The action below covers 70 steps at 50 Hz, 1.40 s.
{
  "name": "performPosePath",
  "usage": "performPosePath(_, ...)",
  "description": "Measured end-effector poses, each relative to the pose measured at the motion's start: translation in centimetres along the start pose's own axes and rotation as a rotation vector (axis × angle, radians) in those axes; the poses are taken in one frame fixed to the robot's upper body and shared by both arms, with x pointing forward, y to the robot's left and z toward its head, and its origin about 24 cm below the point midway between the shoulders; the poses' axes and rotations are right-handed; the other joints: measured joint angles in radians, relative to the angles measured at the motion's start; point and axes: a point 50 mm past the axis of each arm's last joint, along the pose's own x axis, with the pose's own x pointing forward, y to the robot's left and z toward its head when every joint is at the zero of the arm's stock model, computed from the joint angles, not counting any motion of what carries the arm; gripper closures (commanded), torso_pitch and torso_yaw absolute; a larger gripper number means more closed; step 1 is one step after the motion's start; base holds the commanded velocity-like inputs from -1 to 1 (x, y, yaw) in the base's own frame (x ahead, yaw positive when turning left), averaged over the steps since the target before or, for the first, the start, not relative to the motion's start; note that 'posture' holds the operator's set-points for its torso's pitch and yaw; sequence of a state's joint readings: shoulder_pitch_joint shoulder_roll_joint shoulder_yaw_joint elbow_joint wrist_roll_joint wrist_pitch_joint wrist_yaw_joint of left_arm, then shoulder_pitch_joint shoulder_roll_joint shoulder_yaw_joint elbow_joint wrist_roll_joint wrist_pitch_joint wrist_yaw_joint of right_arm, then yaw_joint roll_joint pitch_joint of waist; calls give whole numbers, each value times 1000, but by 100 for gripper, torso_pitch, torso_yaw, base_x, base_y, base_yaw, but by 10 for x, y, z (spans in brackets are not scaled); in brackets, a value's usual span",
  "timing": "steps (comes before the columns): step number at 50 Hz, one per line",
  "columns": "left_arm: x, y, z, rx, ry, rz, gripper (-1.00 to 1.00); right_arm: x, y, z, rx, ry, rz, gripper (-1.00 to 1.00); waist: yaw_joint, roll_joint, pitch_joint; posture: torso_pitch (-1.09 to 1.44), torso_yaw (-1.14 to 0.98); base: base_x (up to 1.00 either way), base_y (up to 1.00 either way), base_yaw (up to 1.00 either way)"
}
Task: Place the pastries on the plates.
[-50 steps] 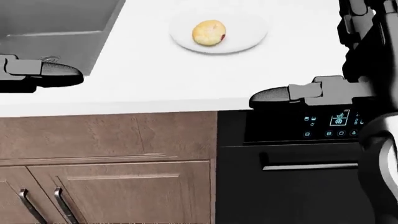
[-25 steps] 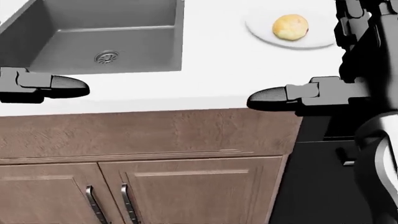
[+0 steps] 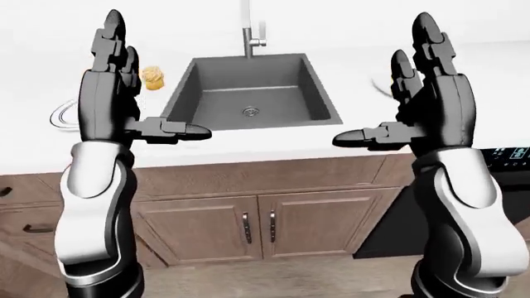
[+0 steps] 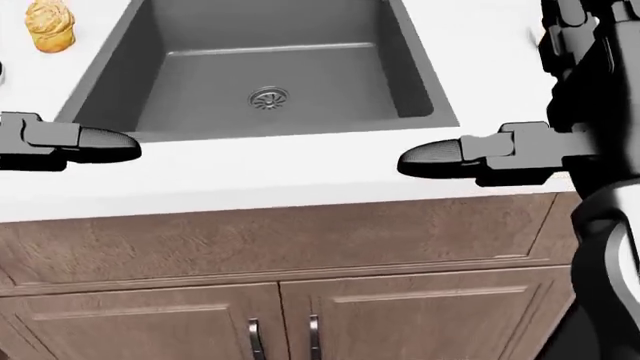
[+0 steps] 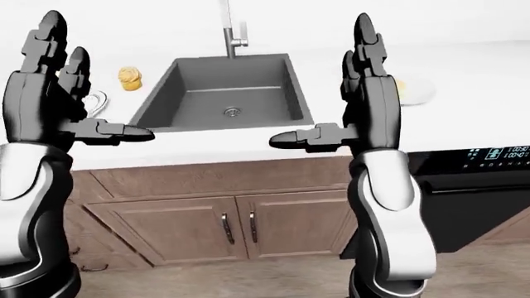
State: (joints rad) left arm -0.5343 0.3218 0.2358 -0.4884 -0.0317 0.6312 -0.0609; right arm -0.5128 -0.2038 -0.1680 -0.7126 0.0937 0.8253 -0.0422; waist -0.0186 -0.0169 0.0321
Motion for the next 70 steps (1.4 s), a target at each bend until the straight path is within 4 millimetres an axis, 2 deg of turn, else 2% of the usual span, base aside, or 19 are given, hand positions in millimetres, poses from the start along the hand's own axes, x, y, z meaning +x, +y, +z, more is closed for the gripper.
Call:
performPosePath(2,-1,2,6,3,-33,8,-100,0,0,4,0,-25,1,-100,-6,39,10,0,0,7,68,0)
performPosePath(4,-1,3,8,6,-42,16,-100,1,2,5,0,-33,7,-100,1,100,0,0,0,7,69,0)
performPosePath(8,-1,9,-4,11,21,42,-100,1,10,-7,16,31,49,-100,22,89,12,0,0,7,69,0)
performPosePath(12,-2,7,0,13,0,34,-100,1,5,-4,11,17,27,-100,17,33,15,0,0,7,69,0)
performPosePath(18,-1,6,2,15,-6,28,-100,1,5,2,11,-25,24,-100,14,-19,14,0,0,7,69,0)
performPosePath(20,-3,1,0,8,-1,10,-100,0,2,-4,10,2,11,-100,-3,-7,18,0,0,7,38,0)
performPosePath(23,-3,-3,-5,4,25,-12,-100,0,0,-10,3,41,-4,-100,-2,1,-5,0,0,7,35,0)
performPosePath(27,-3,3,1,15,-2,16,-100,0,3,1,8,-21,12,-100,1,78,8,0,0,16,36,0)
performPosePath(30,-5,9,-6,27,26,45,-100,-1,11,-5,20,5,53,-100,13,86,17,0,0,17,35,0)
performPosePath(35,-5,6,0,28,-4,33,-100,-1,5,-5,11,4,27,-100,13,44,15,0,0,14,26,0)
performPosePath(44,-6,8,-8,29,38,34,-100,0,6,-10,18,18,16,-100,29,20,34,0,0,0,0,1)
performPosePath(50,-7,5,-5,28,33,22,-100,-1,3,-9,17,14,7,-100,39,7,-2,0,0,0,0,44)
performPosePath(53,-8,6,4,33,-14,26,-100,-2,3,-5,19,-7,6,-100,40,-29,1,0,0,2,0,48)
performPosePath(55,-8,1,3,25,-17,11,-100,-2,1,-7,16,-2,-2,-100,27,-8,11,0,0,3,0,48)
performPosePath(58,-7,-3,-3,20,12,-17,-100,-2,-1,-14,16,28,-15,-100,26,-29,7,0,0,4,0,48)
performPosePath(62,-8,3,-3,29,14,15,-100,0,4,-11,5,14,4,-100,30,-13,10,0,0,1,3,4)
performPosePath(65,-8,4,2,33,-11,20,-100,0,2,-9,17,4,-4,-100,8,16,25,0,0,0,0,0)
performPosePath(67,-7,1,3,31,-13,7,-100,1,0,-8,23,3,-18,-100,-4,55,16,0,0,0,0,0)
performPosePath(70,-8,2,-4,31,18,4,-100,0,2,-13,30,24,-12,-100,3,37,20,0,0,0,0,0)
